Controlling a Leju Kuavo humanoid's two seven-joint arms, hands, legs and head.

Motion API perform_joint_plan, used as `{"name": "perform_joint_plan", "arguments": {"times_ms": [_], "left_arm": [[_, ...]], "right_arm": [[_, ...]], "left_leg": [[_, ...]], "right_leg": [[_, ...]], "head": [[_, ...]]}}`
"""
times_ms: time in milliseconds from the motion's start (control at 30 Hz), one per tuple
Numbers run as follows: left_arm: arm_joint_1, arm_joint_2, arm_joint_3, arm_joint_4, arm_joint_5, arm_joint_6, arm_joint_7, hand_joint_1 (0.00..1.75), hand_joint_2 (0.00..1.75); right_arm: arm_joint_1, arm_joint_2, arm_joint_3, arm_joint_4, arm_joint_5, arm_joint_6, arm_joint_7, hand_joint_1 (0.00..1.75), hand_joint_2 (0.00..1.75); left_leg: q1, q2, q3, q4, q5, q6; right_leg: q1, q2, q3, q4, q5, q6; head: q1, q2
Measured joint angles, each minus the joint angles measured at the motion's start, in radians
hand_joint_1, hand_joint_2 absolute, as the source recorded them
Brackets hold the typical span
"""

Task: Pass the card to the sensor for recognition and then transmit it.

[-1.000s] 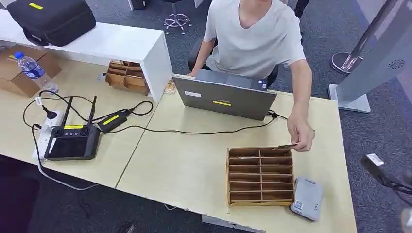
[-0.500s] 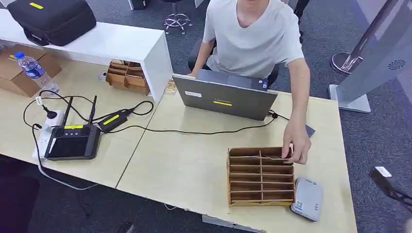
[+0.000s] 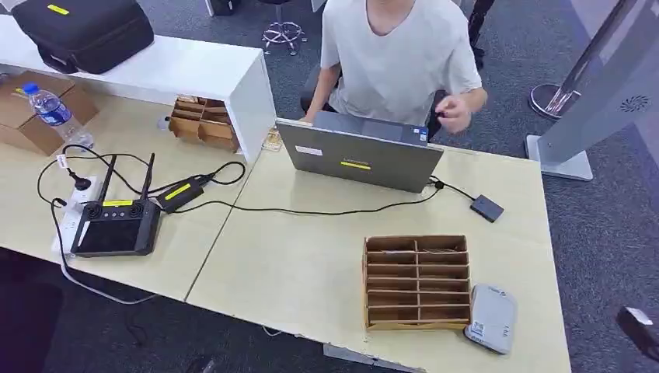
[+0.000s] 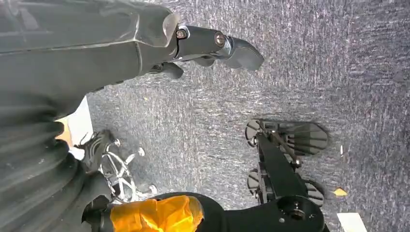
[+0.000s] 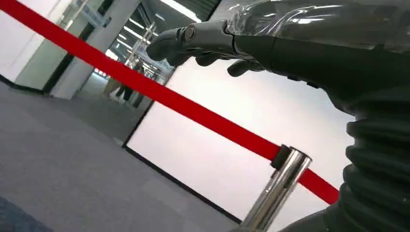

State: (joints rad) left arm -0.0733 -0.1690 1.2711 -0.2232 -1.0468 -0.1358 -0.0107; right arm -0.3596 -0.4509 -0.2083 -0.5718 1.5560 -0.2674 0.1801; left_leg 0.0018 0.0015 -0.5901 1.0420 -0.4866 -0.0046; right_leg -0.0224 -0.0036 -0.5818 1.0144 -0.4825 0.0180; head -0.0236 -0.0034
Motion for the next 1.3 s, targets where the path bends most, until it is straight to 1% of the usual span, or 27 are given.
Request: {"name": "perform_joint_plan", "arguments": {"times_ms": [233,533,733,967,1000,1100,1167,1200,1300], "left_arm": [[-0.001,0.0,0.0,0.0,0.003,0.004,0.0,0.0,1.75],[-0.001,-0.001,0.009,0.0,0.006,0.012,0.005,0.0,1.75],[-0.001,-0.001,0.009,0.0,0.0,0.024,0.014,0.0,1.75],[-0.002,-0.005,0.009,0.0,-0.006,0.029,0.019,0.0,1.75],[-0.002,-0.005,0.009,0.0,-0.007,0.03,0.02,0.0,0.0],[-0.004,-0.005,0.009,0.0,-0.014,0.03,0.021,0.0,0.0],[-0.004,-0.008,0.009,0.0,-0.021,0.03,0.029,0.0,0.0],[-0.004,-0.009,0.009,0.0,-0.021,0.03,0.031,0.0,1.75],[-0.006,-0.011,0.009,0.0,-0.024,0.037,0.034,0.0,1.75]], "right_arm": [[0.059,-0.008,-0.057,0.05,0.0,0.018,0.022,0.0,1.75],[0.202,0.006,-0.17,0.094,0.0,0.018,0.029,0.0,1.75],[0.289,0.048,-0.258,0.133,0.0,0.0,0.027,0.0,1.75],[0.337,0.117,-0.362,0.185,0.0,-0.017,-0.018,0.0,1.75],[0.339,0.126,-0.372,0.189,0.0,-0.017,-0.023,0.0,1.75],[0.344,0.161,-0.415,0.204,0.0,-0.015,-0.035,0.0,1.75],[0.346,0.191,-0.441,0.214,0.0,-0.001,-0.036,0.0,1.75],[0.347,0.211,-0.453,0.219,0.0,0.003,-0.036,0.0,1.75],[0.35,0.261,-0.476,0.234,0.0,0.023,-0.032,0.0,1.75]], "left_leg": [[0.0,0.0,0.0,0.0,-0.001,0.0],[0.0,-0.001,0.0,0.0,-0.002,0.0],[0.0,-0.001,0.0,-0.001,-0.003,0.0],[0.0,0.001,0.0,-0.001,-0.003,0.0],[0.0,0.001,0.001,-0.001,-0.003,0.0],[0.001,0.001,0.001,-0.001,-0.003,0.0],[0.001,0.001,0.001,-0.001,-0.003,0.0],[0.001,0.002,0.001,-0.001,-0.003,0.0],[0.001,0.002,0.001,-0.001,-0.003,0.0]], "right_leg": [[0.0,0.0,0.0,0.0,0.0,0.0],[0.0,-0.002,0.0,0.0,-0.001,0.001],[0.0,-0.002,0.0,0.0,-0.002,0.0],[0.0,0.0,0.0,0.0,-0.002,0.0],[0.0,0.0,0.0,0.0,-0.002,0.0],[0.0,0.0,0.001,0.0,-0.002,0.0],[0.001,0.0,0.001,0.0,-0.002,0.0],[0.001,0.0,0.0,0.0,-0.002,0.0],[0.001,0.001,0.0,0.0,-0.002,0.0]], "head": [[0.0,0.0],[0.0,0.0],[0.0,0.0],[0.0,0.0],[0.0,0.0],[0.0,0.0],[0.0,0.0],[0.0,0.0],[0.0,0.0]]}}
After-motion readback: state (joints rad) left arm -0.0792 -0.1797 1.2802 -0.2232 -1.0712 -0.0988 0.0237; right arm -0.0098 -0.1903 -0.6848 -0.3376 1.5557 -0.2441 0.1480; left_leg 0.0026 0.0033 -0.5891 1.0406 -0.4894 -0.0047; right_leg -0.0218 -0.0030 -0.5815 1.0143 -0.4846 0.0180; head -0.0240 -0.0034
